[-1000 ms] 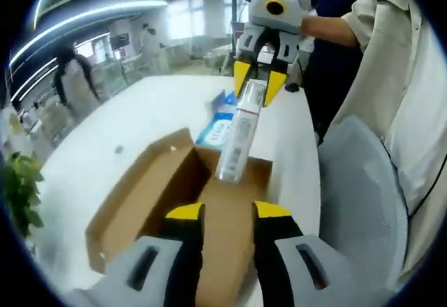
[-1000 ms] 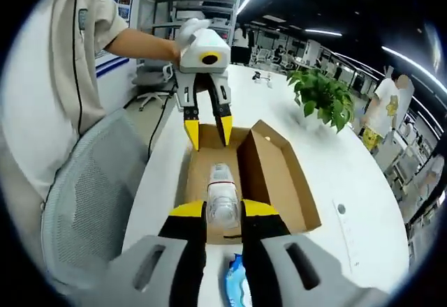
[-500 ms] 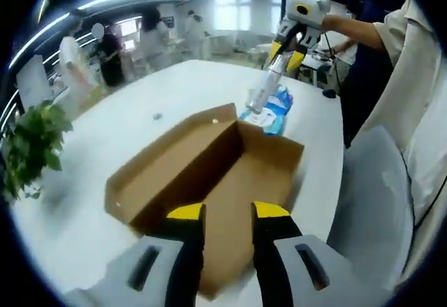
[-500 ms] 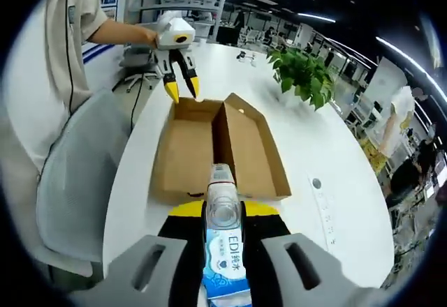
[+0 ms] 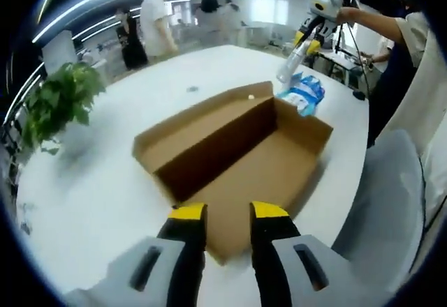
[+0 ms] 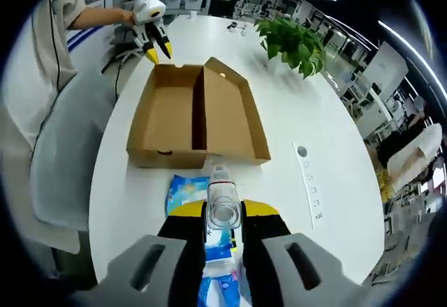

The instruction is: Operate the shoe box by opening the lid, removing the specified soft item, and placing it in the target area until the item is outside and the box remains undamaged.

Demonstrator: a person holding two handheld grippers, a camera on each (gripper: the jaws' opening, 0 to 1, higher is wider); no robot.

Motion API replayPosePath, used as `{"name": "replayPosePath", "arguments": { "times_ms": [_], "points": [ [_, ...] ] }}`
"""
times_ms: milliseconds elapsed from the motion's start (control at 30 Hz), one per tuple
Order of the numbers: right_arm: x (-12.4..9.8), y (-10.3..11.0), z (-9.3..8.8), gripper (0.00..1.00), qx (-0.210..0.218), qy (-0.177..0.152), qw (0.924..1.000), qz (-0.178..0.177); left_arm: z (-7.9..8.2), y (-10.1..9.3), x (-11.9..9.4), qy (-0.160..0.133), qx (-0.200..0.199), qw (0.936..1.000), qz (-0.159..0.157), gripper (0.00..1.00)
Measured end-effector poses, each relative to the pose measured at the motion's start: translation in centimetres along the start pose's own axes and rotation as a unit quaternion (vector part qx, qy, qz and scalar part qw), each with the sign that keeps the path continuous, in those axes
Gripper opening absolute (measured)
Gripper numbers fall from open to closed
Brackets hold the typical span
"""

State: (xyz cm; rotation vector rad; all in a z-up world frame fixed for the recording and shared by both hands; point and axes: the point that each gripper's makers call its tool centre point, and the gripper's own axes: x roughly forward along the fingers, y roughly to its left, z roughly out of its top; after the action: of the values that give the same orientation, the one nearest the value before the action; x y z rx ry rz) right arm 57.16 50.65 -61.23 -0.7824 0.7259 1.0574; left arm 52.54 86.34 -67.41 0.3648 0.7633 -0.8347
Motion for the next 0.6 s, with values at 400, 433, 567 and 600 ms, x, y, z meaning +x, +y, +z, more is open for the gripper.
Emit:
{"name": "replayPosePath", "arguments": {
  "times_ms": [400, 433, 567, 600],
  "points": [
    [2.2, -2.4, -3.4, 0.16, 0.001, 0.088, 0.996, 0.012, -3.1, 1.1, 0.1, 0.02, -0.082, 0.9957, 0.04, 0.18],
    [2.5, -2.7, -3.7, 0.16, 0.003, 0.097, 0.9952, 0.013, -3.4, 1.2, 0.1, 0.022, -0.092, 0.9946, 0.044, 0.18],
    [3.2, -3.4, -4.6, 0.16, 0.02, 0.12, 0.9925, 0.016, -3.8, 1.2, 0.1, 0.021, -0.122, 0.9913, 0.045, 0.18],
    [3.4, -3.5, -4.9, 0.16, 0.022, 0.126, 0.9916, 0.016, -3.9, 1.2, 0.1, 0.022, -0.125, 0.9909, 0.045, 0.18]
  ]
}}
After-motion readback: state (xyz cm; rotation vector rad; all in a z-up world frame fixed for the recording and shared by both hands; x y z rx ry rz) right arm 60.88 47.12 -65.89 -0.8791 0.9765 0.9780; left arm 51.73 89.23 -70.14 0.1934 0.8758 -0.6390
